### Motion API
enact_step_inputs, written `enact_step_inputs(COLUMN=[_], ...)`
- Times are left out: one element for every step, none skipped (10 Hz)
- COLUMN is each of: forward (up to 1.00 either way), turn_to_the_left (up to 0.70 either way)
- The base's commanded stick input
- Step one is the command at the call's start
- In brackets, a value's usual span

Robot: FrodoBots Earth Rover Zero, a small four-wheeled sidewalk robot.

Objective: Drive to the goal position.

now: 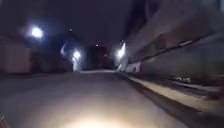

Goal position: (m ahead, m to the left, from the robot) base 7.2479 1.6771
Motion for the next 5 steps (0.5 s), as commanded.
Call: enact_step_inputs(forward=[0.70, 0.70, 0.70, 0.70, 0.70], turn_to_the_left=[0.00, 0.00, 0.00, 0.00, 0.00])
